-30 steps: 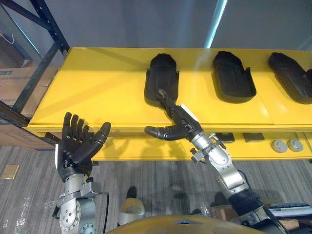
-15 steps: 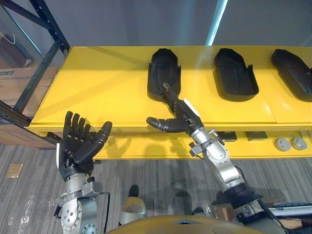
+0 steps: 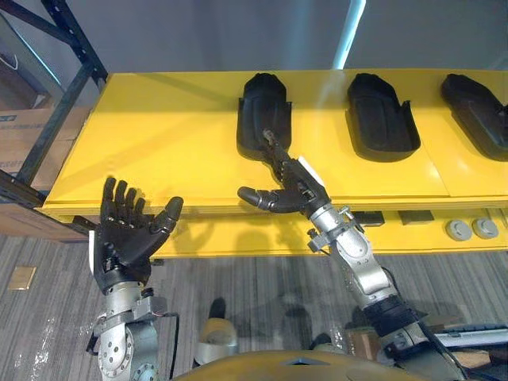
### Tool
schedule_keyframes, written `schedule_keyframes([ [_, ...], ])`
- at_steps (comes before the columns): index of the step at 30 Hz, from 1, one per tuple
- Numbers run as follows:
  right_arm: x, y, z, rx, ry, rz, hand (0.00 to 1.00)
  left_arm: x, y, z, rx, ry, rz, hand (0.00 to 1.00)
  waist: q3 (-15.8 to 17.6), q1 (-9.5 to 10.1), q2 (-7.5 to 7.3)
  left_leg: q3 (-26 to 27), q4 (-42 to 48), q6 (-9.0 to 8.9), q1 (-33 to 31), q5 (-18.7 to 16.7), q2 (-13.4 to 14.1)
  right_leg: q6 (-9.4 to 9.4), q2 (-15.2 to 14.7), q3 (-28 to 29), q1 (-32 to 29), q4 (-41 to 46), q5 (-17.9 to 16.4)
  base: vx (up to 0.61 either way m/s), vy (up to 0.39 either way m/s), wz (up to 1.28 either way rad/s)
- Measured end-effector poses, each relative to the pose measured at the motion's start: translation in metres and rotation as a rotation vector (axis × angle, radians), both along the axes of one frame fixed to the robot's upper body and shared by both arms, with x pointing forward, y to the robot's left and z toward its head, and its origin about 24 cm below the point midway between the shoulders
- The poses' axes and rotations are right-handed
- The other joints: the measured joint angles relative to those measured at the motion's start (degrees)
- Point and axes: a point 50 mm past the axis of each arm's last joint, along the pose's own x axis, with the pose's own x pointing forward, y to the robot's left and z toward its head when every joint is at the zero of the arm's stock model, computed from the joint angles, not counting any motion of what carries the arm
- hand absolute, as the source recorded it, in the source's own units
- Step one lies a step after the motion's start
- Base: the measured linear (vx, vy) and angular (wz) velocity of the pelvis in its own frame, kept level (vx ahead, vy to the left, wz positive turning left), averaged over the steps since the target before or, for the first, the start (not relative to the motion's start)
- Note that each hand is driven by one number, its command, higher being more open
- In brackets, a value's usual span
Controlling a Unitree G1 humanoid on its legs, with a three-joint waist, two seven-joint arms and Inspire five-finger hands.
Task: Walk over and take three plastic housings, then place them on the shelf
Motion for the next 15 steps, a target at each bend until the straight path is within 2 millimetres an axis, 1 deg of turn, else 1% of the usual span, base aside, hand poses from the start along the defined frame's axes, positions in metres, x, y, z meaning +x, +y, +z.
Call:
schedule_keyframes([
  [2,-0.013,-0.001,0.007,0.055,-0.021,0.020,1.00,0.001,0.000,0.007,0.042,-0.032,0.010,1.00,-0.1,-0.12,-0.26,1.1,0.0,-0.05,0.5,-0.4,0.1,0.04,0.0,1.2,-0.4,0.0,0.0,0.00,0.018,-0.35],
  [4,-0.027,-0.007,0.019,0.126,-0.059,0.036,1.00,0.008,-0.003,0.023,0.094,-0.107,-0.007,1.00,-0.5,-1.00,-0.95,3.1,0.1,-0.02,1.6,-0.8,0.2,0.22,0.0,3.2,-0.8,0.0,0.2,0.00,0.021,-0.41],
  [6,-0.031,-0.013,0.025,0.171,-0.075,0.020,1.00,0.013,-0.006,0.035,0.136,-0.170,-0.024,1.00,-0.9,-1.87,-1.64,4.5,0.1,-0.03,2.5,-1.2,0.4,0.26,0.0,4.5,-1.0,0.0,0.3,-0.01,0.023,-0.43],
  [8,-0.036,-0.024,0.032,0.234,-0.093,-0.033,1.00,0.021,-0.009,0.050,0.170,-0.256,-0.063,1.00,-2.0,-2.53,-2.49,7.6,0.2,-0.15,3.7,-2.0,0.8,0.29,0.3,7.6,-2.1,0.1,0.5,-0.01,0.027,-0.70],
  [10,-0.039,-0.031,0.036,0.273,-0.107,-0.104,1.00,0.026,-0.012,0.060,0.194,-0.313,-0.095,1.00,-2.4,-4.16,-3.07,11.0,0.9,-0.32,5.1,-3.0,1.3,0.01,0.9,10.9,-2.9,0.0,1.0,-0.01,0.025,-0.79],
  [12,-0.041,-0.041,0.035,0.292,-0.100,-0.182,1.00,0.029,-0.015,0.063,0.195,-0.335,-0.118,1.00,-2.9,-5.59,-3.05,13.6,1.4,-0.51,6.4,-4.0,1.5,0.01,1.2,13.6,-3.4,0.0,1.2,-0.01,0.035,-0.80],
  [13,-0.042,-0.050,0.032,0.303,-0.087,-0.258,1.00,0.031,-0.018,0.064,0.192,-0.346,-0.140,1.00,-3.4,-6.68,-2.91,15.9,1.5,-0.60,7.3,-4.6,1.6,0.00,1.5,15.6,-4.1,-0.1,1.5,0.00,0.054,-0.98],
  [14,-0.047,-0.064,0.028,0.319,-0.064,-0.357,1.00,0.034,-0.022,0.066,0.186,-0.361,-0.169,1.00,-3.6,-7.85,-2.58,18.2,2.0,-0.79,8.0,-5.4,1.8,0.00,1.9,17.9,-4.8,-0.2,1.9,0.01,0.055,-0.93],
  [15,-0.049,-0.071,0.025,0.325,-0.052,-0.403,1.00,0.035,-0.024,0.066,0.185,-0.368,-0.180,1.00,-3.6,-8.24,-2.41,19.3,2.2,-0.80,8.3,-5.7,1.8,0.06,2.1,18.8,-5.2,-0.2,2.0,0.01,0.038,-0.73],
])
